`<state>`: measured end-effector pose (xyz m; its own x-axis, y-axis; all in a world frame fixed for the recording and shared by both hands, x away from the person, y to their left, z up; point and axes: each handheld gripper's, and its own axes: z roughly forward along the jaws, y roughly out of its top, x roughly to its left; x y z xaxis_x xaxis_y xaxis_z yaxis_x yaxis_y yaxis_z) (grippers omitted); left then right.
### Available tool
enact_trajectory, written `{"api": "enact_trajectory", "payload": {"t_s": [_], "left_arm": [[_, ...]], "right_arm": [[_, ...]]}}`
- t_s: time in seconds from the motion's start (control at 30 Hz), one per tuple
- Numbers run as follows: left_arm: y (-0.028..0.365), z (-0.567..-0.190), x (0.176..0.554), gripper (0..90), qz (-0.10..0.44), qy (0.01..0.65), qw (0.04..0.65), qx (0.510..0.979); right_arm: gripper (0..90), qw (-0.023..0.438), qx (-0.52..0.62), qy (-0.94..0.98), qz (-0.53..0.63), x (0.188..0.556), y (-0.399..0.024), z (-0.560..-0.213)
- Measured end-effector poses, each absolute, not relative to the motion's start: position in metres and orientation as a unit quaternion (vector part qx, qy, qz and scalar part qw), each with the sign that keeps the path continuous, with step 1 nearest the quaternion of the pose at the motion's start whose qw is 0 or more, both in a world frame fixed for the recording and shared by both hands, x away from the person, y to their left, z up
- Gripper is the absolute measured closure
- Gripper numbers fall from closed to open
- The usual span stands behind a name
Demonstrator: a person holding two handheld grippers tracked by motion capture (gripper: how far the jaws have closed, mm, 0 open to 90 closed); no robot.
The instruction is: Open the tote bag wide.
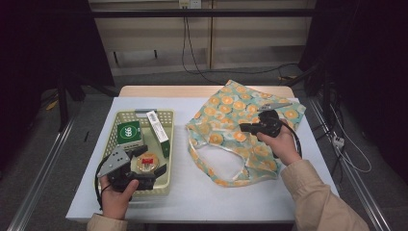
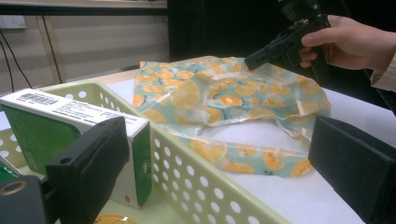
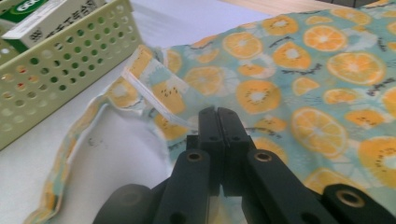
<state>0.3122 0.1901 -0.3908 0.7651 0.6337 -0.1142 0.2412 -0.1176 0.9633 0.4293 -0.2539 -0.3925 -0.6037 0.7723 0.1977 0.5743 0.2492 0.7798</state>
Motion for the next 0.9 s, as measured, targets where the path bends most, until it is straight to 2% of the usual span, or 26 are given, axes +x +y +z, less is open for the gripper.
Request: {"api": "enact_trajectory", "payload": {"t_s": [0.9], "left_arm": [[0.186, -0.392, 0.314, 5.1, 0.155, 0.299, 0.596, 0.729]], "right_arm": [[87.5, 0.158, 0.469, 0.763, 0.416, 0.500, -0.299, -0.403]]}}
